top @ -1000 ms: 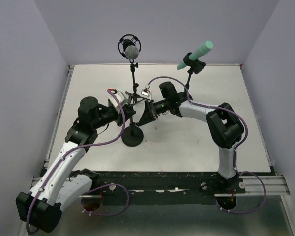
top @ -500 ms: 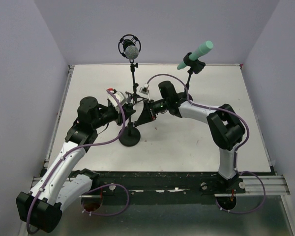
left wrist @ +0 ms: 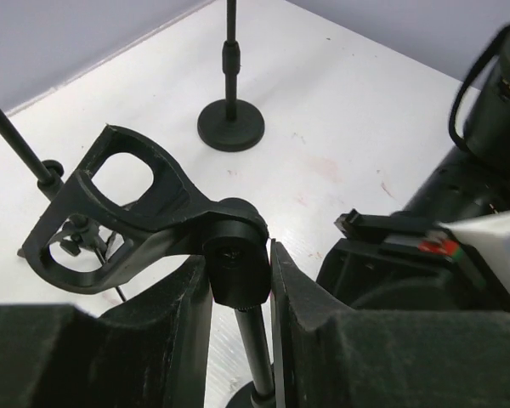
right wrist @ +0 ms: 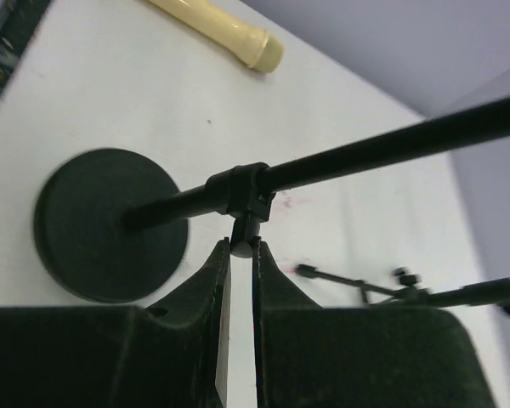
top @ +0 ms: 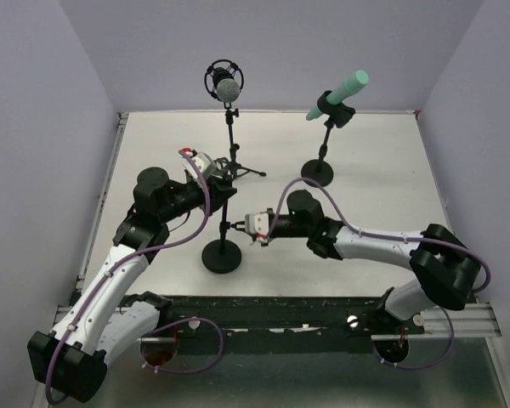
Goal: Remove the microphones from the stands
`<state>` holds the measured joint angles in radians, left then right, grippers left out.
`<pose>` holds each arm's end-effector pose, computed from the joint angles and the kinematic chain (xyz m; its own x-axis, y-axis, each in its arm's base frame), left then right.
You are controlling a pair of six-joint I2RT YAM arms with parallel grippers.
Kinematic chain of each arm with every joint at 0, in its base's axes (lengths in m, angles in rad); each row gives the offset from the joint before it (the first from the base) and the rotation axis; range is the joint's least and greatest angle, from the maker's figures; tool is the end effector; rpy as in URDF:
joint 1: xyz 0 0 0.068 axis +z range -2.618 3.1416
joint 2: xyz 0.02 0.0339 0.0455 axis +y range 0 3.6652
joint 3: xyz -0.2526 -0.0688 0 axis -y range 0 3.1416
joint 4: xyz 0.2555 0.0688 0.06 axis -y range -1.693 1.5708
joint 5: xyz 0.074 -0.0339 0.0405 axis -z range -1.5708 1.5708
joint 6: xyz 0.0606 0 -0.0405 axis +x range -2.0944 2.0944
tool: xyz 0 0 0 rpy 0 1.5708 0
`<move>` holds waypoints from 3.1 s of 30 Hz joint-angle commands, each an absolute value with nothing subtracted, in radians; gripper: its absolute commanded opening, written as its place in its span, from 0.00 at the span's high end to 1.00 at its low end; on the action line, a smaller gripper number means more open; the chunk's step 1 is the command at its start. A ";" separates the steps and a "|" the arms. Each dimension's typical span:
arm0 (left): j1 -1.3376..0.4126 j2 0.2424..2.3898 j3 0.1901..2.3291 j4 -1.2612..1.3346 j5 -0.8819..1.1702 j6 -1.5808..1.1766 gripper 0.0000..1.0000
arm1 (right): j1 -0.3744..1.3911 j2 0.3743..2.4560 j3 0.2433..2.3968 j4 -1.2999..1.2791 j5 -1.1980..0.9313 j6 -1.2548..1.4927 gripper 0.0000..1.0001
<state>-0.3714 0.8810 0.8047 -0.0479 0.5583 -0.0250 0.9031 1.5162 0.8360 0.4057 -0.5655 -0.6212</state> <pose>0.2148 -0.1181 0.3332 -0.1353 0.0300 -0.9903 0.7945 0.6005 -0.0904 0.1993 0.3052 0.2177 0.4353 -0.2416 -0.8673 -0.8965 -0.0281 -0.4421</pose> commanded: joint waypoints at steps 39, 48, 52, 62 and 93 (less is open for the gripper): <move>-0.362 0.822 0.773 -0.048 0.525 0.034 1.00 | 0.635 1.796 1.233 -0.032 -1.052 0.268 0.32; -0.362 0.821 0.765 -0.037 0.520 0.035 1.00 | 0.637 1.876 1.229 0.118 -1.123 0.422 0.30; -0.360 0.825 0.764 -0.028 0.523 0.031 1.00 | 0.640 1.916 1.249 0.173 -1.115 0.486 0.35; -0.360 0.827 0.761 -0.021 0.517 0.034 1.00 | 0.650 1.939 1.255 0.227 -1.117 0.517 0.47; -0.347 0.835 0.749 -0.008 0.476 0.038 1.00 | 0.701 1.830 1.301 0.002 -0.894 0.272 0.50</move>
<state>-0.3599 0.8417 0.7547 -0.0490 0.5087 0.0216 0.6937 1.8122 1.3209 0.0566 -0.9524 0.2962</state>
